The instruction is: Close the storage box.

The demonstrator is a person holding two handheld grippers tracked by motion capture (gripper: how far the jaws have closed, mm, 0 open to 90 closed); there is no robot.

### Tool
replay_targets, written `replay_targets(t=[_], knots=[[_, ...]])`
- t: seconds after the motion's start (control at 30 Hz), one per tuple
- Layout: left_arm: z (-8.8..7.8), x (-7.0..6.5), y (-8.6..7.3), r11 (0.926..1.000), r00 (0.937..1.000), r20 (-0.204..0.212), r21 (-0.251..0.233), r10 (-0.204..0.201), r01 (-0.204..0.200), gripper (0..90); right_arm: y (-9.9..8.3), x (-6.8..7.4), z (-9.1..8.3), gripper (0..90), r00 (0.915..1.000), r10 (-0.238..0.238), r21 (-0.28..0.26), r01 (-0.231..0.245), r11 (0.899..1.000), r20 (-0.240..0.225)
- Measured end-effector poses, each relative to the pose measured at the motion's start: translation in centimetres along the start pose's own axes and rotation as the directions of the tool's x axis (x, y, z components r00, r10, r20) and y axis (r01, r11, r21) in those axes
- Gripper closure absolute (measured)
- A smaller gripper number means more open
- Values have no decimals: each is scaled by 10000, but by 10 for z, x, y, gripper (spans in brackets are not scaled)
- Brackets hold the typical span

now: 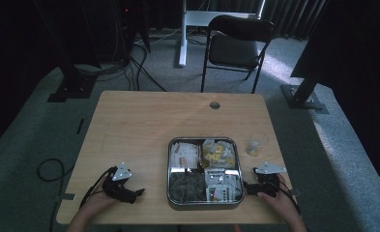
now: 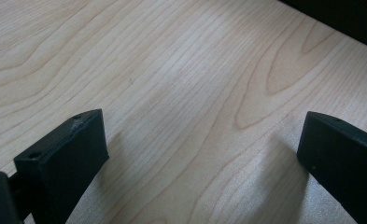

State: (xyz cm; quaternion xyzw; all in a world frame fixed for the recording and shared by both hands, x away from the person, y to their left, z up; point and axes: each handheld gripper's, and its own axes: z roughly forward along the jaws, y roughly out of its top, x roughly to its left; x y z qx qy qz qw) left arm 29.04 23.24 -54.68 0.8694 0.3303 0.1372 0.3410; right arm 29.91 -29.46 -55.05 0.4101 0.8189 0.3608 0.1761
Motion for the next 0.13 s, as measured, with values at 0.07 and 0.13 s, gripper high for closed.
replay_targets(t=[0.07,0.13], knots=[[0,0,0,10000,10000,-2,1,-5,5,17,0,0,0,189,10000,1,1,-1,10000,-1],[0,0,0,10000,10000,-2,-13,-10,10,17,0,0,0,183,10000,11,9,-11,10000,15]])
